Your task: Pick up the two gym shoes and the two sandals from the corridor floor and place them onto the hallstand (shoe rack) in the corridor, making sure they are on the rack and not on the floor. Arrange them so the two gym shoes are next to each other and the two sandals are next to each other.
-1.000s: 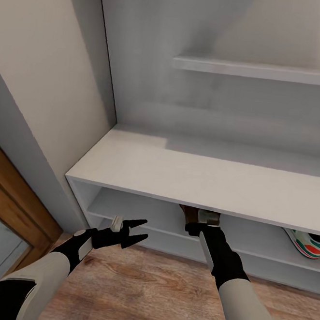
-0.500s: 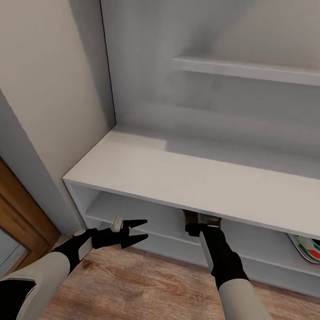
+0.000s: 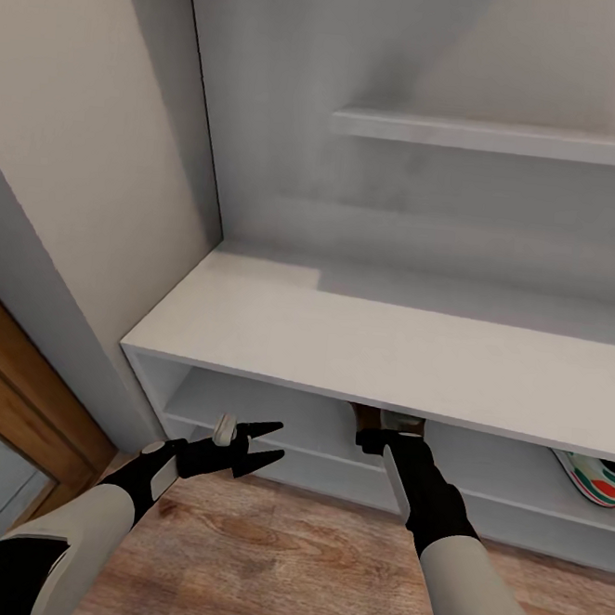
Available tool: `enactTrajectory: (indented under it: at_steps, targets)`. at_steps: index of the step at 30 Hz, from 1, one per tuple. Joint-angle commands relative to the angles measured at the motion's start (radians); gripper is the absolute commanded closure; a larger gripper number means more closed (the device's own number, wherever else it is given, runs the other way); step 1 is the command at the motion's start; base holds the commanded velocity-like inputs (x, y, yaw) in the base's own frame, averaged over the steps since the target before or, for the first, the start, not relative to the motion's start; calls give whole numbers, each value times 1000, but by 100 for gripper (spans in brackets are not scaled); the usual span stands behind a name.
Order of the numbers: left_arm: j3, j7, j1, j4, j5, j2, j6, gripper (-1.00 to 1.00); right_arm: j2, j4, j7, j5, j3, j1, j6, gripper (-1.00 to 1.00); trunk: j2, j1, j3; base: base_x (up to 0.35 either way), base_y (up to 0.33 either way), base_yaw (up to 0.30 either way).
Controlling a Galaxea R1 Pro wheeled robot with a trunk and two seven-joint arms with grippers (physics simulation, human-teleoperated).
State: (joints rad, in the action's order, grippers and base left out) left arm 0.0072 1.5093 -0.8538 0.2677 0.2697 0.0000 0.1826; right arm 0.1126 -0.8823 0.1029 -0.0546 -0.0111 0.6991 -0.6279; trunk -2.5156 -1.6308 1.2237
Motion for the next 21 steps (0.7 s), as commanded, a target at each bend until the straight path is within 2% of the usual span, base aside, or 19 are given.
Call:
enactTrajectory:
  at_steps: [1,21]
  targets:
    - [1,2,-1,-1,2,0,10,-100,1,-1,1,-2,-1,0,-6,-100,0,0,1,0,0,0]
    - [1,2,-1,-1,2,0,10,-100,1,0,1,-1,-1,0,-6,-100,0,0,1,0,0,0]
